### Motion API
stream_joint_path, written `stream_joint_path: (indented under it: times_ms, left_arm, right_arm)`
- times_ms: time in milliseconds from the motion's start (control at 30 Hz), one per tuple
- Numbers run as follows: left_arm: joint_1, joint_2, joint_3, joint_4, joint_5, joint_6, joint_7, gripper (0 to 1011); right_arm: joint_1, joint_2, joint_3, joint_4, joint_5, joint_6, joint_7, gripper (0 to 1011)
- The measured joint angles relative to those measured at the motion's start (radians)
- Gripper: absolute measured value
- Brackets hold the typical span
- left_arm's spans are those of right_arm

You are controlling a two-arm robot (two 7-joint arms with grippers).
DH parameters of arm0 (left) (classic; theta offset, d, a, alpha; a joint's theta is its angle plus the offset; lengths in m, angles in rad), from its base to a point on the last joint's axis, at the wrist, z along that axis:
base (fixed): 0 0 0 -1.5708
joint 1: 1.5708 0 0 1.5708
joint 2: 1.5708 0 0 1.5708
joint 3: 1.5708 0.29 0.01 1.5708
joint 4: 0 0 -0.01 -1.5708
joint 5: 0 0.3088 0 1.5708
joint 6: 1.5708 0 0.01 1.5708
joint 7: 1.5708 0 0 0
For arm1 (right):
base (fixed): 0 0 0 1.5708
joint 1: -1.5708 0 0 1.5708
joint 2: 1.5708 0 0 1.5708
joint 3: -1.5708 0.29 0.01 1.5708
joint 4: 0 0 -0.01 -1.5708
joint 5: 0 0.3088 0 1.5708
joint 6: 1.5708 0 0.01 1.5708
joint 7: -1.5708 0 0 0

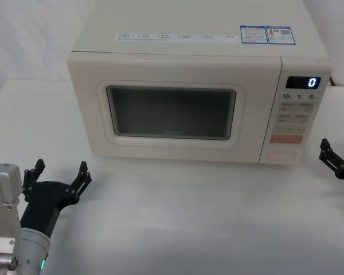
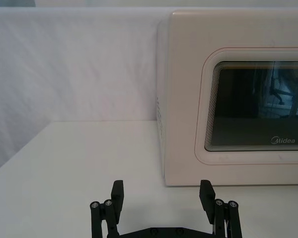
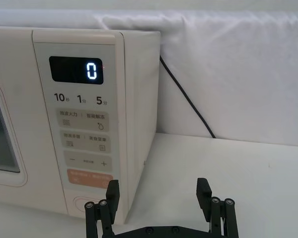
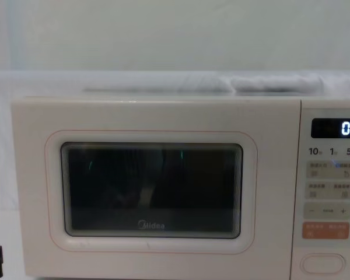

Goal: Press the button to open the microwave door with one hand; close the microwave door with the other hand.

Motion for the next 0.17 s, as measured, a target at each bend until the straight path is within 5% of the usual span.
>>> stream_joint_path:
  times_ms: [167]
  left_arm:
    - [0.000, 0.000, 0.000, 0.000, 0.000, 0.000, 0.000, 1001]
  right_arm:
    - [0.000, 0.000, 0.000, 0.000, 0.000, 0.000, 0.000, 1002]
